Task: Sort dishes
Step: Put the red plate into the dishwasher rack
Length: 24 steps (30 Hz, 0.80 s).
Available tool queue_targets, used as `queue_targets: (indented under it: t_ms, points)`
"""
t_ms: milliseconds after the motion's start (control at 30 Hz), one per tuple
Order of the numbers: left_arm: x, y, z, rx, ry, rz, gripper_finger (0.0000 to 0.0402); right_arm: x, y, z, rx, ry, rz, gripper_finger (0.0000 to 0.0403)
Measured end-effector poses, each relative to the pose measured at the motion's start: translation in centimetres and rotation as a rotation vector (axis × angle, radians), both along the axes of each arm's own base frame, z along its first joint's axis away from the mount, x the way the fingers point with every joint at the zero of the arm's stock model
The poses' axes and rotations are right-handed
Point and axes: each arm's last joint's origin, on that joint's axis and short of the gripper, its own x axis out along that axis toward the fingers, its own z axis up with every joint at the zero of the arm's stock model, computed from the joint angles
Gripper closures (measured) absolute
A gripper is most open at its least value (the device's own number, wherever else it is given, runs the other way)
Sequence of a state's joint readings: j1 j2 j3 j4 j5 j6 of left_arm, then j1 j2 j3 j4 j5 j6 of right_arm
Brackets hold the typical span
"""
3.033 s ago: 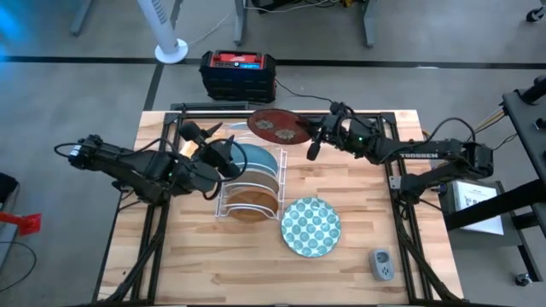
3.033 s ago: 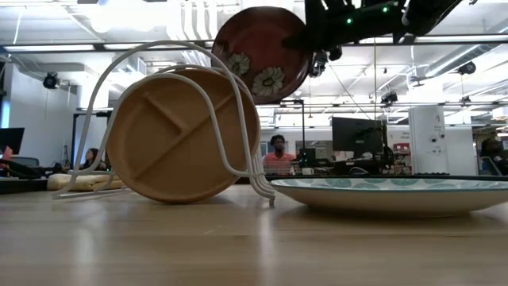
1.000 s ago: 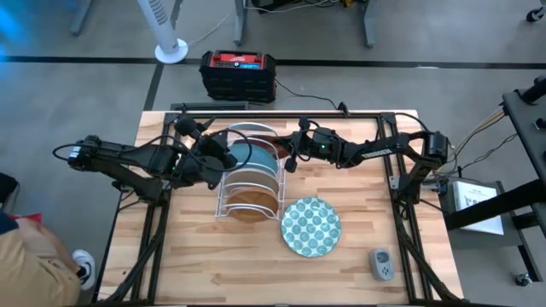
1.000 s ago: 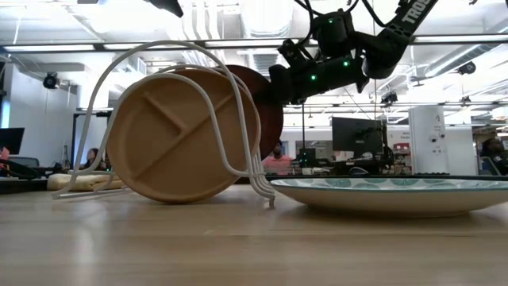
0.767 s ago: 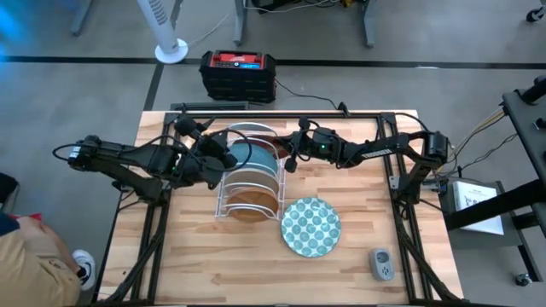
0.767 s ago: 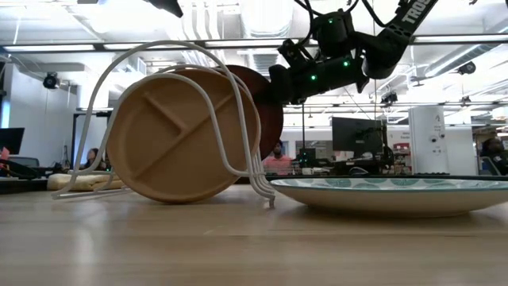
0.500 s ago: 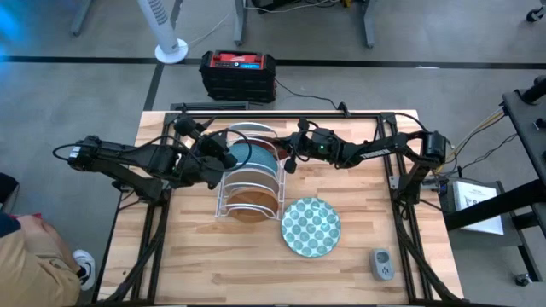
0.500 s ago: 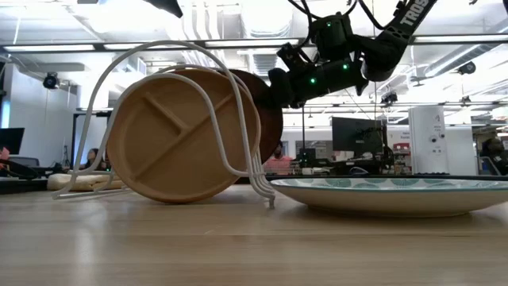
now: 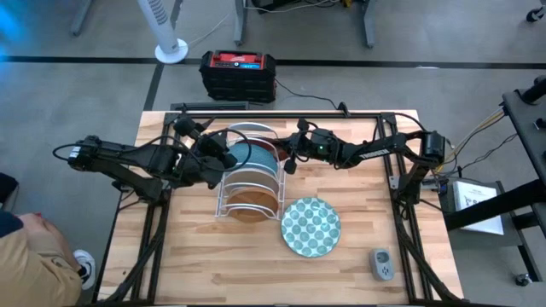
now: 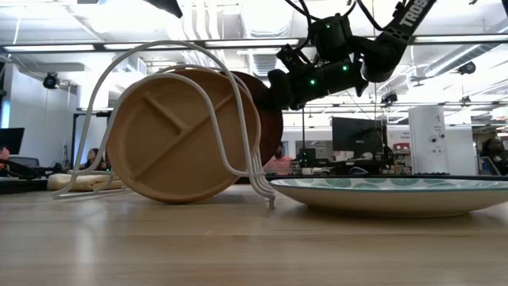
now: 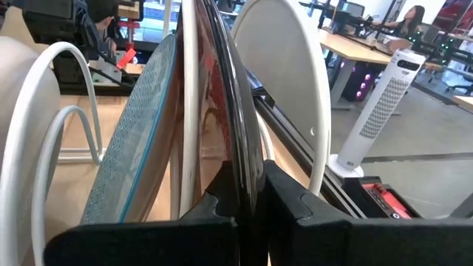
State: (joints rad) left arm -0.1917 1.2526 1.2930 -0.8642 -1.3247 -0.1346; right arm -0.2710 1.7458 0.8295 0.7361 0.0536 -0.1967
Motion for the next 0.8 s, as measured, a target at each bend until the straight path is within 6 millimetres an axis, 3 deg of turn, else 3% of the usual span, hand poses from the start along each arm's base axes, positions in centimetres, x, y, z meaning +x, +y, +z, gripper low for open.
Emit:
queue_targets:
  t_ms: [800]
  points:
    - [0.0,0.0,-0.11,-0.01,-0.019,0.006,0.0188,-0.08,-0.12,-0.22,0.061,0.005,-0.011,0.0375]
